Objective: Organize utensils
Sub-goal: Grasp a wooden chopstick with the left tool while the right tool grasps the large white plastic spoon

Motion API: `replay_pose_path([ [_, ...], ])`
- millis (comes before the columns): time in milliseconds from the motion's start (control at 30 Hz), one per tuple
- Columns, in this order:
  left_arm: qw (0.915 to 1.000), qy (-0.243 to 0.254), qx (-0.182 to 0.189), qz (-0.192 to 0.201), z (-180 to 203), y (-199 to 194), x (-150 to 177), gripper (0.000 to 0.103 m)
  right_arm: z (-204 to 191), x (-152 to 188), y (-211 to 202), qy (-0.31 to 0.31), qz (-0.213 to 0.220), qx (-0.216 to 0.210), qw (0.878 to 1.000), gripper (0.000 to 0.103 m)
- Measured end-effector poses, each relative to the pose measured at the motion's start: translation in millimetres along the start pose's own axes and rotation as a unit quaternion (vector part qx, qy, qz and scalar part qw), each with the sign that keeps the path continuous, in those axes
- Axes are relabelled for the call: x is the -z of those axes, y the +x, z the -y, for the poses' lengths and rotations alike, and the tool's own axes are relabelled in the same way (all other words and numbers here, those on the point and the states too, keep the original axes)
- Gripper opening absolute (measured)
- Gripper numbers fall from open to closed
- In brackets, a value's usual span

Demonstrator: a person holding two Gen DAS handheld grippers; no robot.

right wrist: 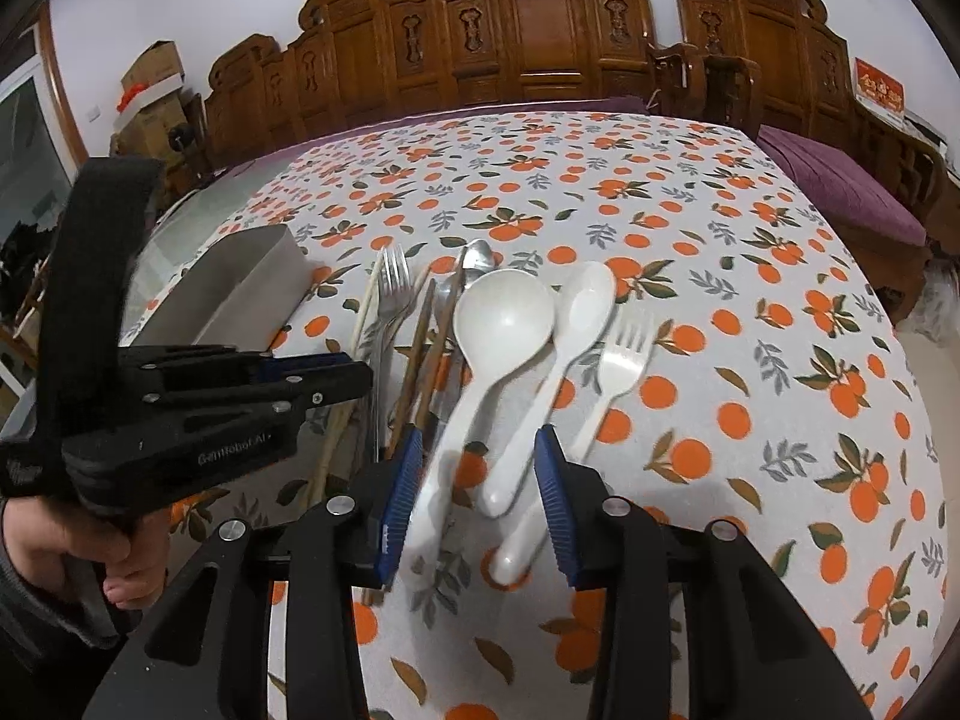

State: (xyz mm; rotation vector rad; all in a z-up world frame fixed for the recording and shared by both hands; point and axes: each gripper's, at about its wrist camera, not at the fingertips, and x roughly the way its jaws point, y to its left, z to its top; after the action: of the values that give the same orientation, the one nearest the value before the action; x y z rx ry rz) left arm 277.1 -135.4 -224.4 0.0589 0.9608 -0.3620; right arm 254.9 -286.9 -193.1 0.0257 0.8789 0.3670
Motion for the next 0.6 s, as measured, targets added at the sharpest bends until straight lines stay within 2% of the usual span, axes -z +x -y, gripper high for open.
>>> replay_pose_path([
  [100,0.9997,0.013,-0.017,-0.013,-1,2,4,0.021,-4,-1,10,-0.004,-0.003,0.001,1.000,0.042],
  [267,0.9994,-0.004,-0.029,-0.020,-15,5,9,0.023,-4,1,24,-0.010,-0.013,0.013,1.000,0.042],
  [433,0.9994,0.000,-0.029,-0.017,-14,5,9,0.023,-2,3,29,-0.002,-0.012,0.008,1.000,0.032],
  [467,0.9995,-0.002,-0.026,-0.015,-15,5,9,0.022,-3,3,29,-0.001,-0.011,0.006,1.000,0.030],
  [533,0.9998,-0.009,-0.013,-0.014,-16,5,8,0.012,-4,4,29,-0.007,-0.010,0.010,1.000,0.027],
  [600,0.9997,-0.014,-0.016,-0.013,-16,5,7,0.011,-3,4,30,-0.005,-0.011,0.008,1.000,0.022],
])
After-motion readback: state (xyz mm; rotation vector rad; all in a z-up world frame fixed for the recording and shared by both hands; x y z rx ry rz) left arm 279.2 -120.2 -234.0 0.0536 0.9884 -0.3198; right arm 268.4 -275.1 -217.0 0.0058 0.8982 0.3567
